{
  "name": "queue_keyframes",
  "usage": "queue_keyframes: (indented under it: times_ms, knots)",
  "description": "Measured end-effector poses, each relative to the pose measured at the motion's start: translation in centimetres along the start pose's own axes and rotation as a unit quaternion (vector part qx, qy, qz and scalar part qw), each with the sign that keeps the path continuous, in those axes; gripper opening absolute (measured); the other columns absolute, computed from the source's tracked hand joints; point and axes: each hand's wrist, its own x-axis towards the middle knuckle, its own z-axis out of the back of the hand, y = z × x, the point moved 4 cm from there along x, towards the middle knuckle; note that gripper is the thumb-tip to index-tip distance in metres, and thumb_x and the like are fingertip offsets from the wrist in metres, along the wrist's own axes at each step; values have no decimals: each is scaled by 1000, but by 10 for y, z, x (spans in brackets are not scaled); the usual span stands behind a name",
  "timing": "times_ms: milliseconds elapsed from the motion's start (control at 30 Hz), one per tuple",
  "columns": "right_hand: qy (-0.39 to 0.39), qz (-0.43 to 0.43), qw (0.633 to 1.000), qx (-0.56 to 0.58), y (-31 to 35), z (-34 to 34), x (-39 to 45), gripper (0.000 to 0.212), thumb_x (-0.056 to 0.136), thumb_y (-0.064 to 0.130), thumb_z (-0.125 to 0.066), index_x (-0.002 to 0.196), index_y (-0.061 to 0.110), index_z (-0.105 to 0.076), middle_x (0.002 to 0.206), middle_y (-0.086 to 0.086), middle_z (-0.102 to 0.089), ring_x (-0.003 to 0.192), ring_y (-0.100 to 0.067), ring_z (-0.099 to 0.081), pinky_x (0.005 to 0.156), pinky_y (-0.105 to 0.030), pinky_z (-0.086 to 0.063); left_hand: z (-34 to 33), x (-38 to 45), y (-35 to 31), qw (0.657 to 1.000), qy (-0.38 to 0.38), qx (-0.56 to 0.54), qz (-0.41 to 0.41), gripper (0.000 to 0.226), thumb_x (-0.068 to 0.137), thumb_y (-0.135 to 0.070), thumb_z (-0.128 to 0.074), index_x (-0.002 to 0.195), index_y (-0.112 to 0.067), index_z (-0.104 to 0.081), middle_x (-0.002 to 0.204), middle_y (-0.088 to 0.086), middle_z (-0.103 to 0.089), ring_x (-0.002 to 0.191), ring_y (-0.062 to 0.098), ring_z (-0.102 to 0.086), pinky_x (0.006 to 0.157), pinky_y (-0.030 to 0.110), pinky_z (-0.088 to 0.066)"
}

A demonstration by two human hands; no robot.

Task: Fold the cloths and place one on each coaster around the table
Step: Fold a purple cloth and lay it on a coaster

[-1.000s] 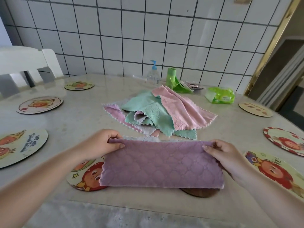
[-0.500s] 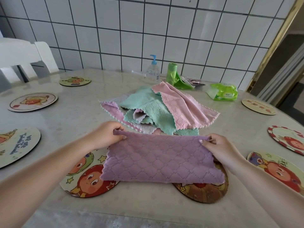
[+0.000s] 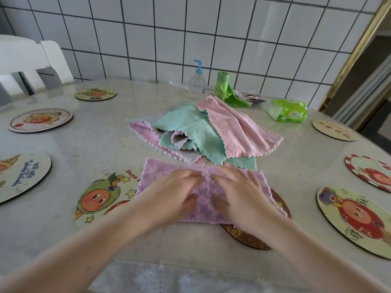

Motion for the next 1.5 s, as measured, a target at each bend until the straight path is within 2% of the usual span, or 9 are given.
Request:
queue_keyframes:
  times_ms: [133,233,367,600,700,867,1000,1233,1500]
  knots:
    - [51,-14,998,-25,8,-28,-8,71,82,58,-16,146,27,-16,156,5,-9,143,-12,-3,115,-50,-4,-30,-6,3,998,34,61,-7,67,81,-49,-22,136,-17,-44,143,1,-43,133,18,-39,111,30,-23]
    - [56,-34,997,-39,-8,-32,-19,90,65,68,6,146,34,-10,157,7,-1,144,-11,2,115,-50,-3,-30,-17,12,992,39,122,6,76,81,-58,-5,146,-23,-24,154,-4,-18,142,13,-16,113,29,-1]
    - [62,-60,995,-44,-20,-29,-32,87,64,67,11,145,38,-4,157,9,6,143,-7,8,116,-47,3,-24,-26,22,984,78,158,6,87,74,-67,22,146,-32,-11,154,-6,-6,143,13,-5,110,31,11]
    - [76,-114,990,-39,-54,-21,-55,74,77,72,3,145,42,-4,156,15,6,142,-4,9,116,-47,1,-12,-52,53,984,102,135,57,82,67,-74,26,140,-43,6,151,-15,12,138,2,17,111,22,17]
    - [38,-111,993,-4,-60,-12,-52,53,91,54,-34,142,40,-27,153,15,-16,142,-5,-8,115,-49,-4,-4,-58,52,988,103,95,60,83,66,-80,15,140,-46,-2,149,-19,8,137,-2,12,114,23,10]
    - [-42,-43,985,163,-49,4,0,28,89,29,-54,117,30,-60,127,15,-54,118,-3,-47,107,-32,-32,4,-49,-3,998,-7,37,-56,40,86,-48,-42,119,-33,-58,116,-20,-60,104,-10,-48,91,18,-42]
    - [14,-23,986,167,-27,-3,52,26,92,26,-51,116,27,-62,128,9,-56,91,-11,-63,81,-28,-49,-14,-43,-30,996,16,26,-87,26,85,-30,-59,111,-31,-63,101,-16,-64,90,-1,-60,76,14,-49]
    - [108,-63,987,104,-22,-9,94,16,84,29,-64,98,22,-69,82,13,-65,62,-2,-52,52,-18,-35,-24,-49,-25,998,-63,22,-14,18,77,-26,-70,94,-28,-71,93,-17,-60,85,3,-59,67,20,-54]
    - [130,-14,987,96,-23,-11,89,18,87,26,-57,91,11,-67,93,-9,-70,76,-22,-61,68,-32,-46,-24,-43,-24,997,-76,24,1,15,75,-20,-71,84,-31,-71,83,-19,-60,76,1,-59,59,19,-53]
